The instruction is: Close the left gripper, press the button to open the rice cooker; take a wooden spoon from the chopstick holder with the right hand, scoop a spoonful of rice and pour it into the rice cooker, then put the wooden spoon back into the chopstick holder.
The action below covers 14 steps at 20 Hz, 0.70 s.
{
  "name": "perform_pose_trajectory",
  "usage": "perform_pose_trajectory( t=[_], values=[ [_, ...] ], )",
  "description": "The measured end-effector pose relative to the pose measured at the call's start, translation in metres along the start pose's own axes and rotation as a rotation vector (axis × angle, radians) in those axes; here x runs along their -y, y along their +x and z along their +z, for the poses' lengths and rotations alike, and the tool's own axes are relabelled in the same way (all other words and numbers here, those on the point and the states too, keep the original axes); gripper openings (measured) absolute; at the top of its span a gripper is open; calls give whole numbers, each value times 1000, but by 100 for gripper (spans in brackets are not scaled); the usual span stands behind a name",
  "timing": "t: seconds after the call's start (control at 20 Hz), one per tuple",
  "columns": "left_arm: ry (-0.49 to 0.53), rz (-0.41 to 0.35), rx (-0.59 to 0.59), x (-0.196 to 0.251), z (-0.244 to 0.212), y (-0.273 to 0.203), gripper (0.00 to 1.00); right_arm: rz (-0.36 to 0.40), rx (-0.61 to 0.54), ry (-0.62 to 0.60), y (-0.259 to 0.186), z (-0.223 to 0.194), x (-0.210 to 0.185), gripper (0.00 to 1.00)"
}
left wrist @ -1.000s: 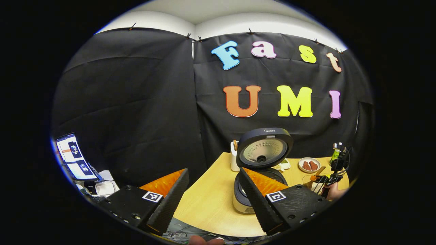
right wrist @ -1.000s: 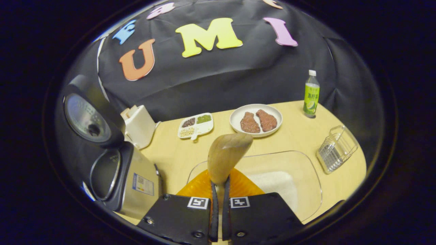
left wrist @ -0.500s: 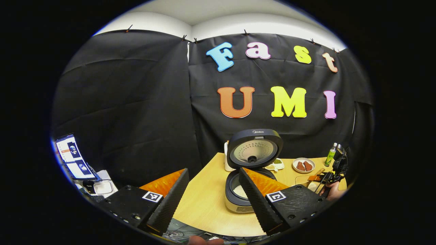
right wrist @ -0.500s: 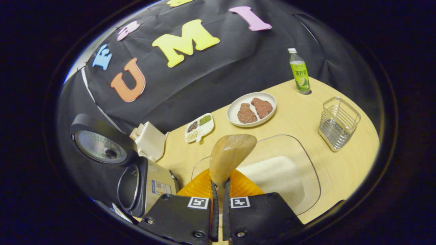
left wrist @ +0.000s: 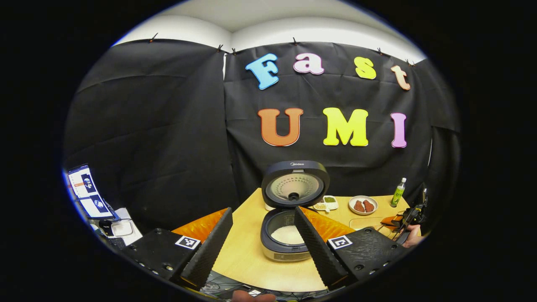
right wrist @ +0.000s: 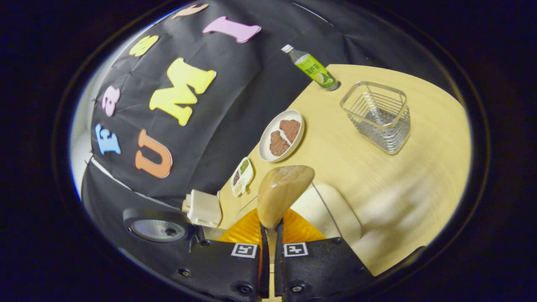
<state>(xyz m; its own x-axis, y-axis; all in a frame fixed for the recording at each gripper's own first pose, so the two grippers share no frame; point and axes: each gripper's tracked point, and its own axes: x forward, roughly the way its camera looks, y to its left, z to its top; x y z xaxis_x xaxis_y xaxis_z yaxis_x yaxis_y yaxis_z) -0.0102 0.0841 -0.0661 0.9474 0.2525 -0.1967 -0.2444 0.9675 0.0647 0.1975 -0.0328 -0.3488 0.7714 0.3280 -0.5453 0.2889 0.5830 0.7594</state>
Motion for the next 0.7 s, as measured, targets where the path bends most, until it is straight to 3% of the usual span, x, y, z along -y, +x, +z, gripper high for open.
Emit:
perform_pose_trajectory(
  t=[0.3, 0.5, 0.7],
  values=[
    [-11, -19, 16, 21, 4, 0, 95, 82, 40, 92, -40, 38, -34, 10],
    [-5, -14, 44, 21, 9, 0, 95, 140, 45, 54, -62, 48, -81, 10],
    [8, 34, 56, -1, 4, -5, 96, 204, 1, -18, -68, 27, -143, 12]
  ],
)
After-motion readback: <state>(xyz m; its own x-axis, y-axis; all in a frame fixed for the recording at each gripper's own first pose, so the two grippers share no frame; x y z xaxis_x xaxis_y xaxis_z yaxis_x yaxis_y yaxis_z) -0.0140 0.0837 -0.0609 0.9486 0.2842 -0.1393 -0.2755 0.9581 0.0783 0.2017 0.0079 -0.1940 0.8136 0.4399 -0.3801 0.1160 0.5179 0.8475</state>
